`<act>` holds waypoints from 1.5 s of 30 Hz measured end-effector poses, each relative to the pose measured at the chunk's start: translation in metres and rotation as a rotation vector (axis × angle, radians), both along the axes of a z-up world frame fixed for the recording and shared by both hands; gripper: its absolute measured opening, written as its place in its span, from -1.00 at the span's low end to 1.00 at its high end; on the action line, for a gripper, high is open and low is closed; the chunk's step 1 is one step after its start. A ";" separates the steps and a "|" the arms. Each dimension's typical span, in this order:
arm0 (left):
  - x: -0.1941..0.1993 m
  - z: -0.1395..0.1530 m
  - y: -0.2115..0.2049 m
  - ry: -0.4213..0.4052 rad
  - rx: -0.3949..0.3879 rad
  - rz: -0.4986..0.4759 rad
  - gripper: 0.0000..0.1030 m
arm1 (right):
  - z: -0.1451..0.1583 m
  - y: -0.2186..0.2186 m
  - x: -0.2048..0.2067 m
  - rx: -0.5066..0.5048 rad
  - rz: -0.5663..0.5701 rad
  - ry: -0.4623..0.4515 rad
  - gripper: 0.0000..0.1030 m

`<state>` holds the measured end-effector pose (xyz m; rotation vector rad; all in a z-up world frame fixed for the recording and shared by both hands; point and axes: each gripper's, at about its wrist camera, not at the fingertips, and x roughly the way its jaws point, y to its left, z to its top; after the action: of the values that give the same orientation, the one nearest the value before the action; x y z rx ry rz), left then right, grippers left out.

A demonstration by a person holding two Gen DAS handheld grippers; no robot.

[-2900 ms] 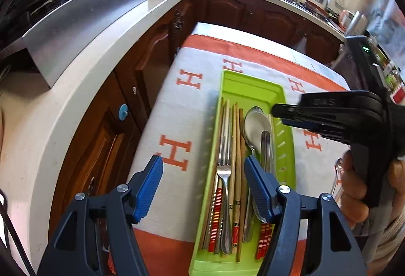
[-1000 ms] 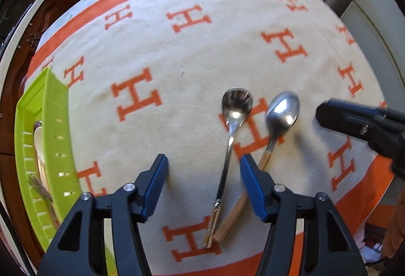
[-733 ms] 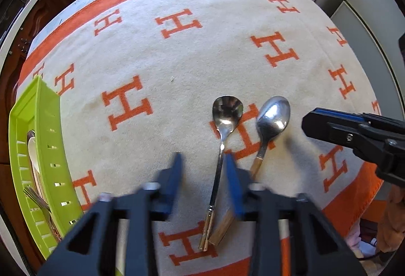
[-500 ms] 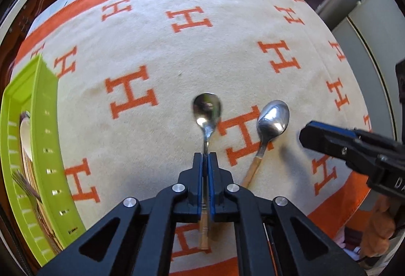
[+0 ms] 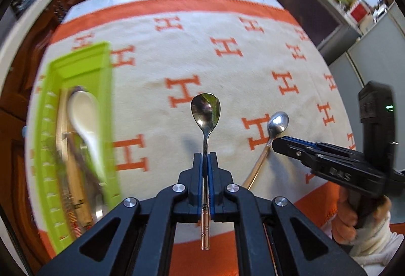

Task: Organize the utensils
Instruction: 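Carry the spoon to the green tray with the left tool while the right tool grasps the other small spoon, then lower the small spoon into the green tray and open the right tool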

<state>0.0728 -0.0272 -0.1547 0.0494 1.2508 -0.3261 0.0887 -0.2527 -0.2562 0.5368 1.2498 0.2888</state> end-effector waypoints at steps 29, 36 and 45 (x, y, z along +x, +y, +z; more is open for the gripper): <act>-0.015 -0.007 0.148 -0.097 0.171 0.294 -0.63 | 0.046 0.075 0.002 -0.144 0.082 -0.169 -0.95; -0.024 0.009 0.171 -0.143 0.139 0.361 -0.33 | 0.099 0.141 0.008 -0.065 0.233 -0.252 -0.95; -0.028 0.021 0.201 -0.204 0.141 0.442 0.27 | 0.111 0.255 0.035 -0.102 0.415 -0.283 -0.95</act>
<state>0.0452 0.1741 -0.1339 -0.0723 1.0469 0.1476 0.1236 0.0023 -0.1453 0.1360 1.0842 0.6246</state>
